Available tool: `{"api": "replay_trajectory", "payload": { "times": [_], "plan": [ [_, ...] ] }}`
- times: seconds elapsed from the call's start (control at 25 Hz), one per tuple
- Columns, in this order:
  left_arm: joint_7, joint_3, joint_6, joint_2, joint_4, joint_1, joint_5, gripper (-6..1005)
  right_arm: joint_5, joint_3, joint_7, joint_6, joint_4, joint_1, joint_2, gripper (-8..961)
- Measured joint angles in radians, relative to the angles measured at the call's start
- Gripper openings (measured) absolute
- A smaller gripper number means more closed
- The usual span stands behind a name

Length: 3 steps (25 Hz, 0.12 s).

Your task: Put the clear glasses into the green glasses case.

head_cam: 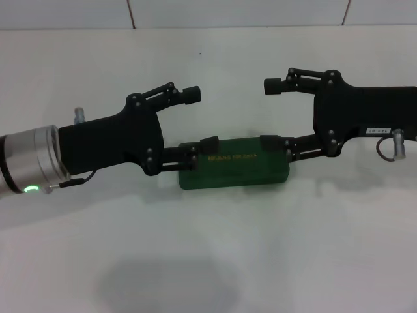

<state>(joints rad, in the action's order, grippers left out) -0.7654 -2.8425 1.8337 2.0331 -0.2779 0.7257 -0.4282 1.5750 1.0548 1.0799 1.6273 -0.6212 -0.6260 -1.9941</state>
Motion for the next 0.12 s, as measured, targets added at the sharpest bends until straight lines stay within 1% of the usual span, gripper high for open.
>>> {"api": "replay_trajectory", "payload": {
  "times": [0.12],
  "plan": [
    [0.0,0.0,0.0,-0.003,0.0,0.002,0.001,879,0.0,0.0,-0.021,0.0,-0.001,0.008,-0.002,883]
  ]
}}
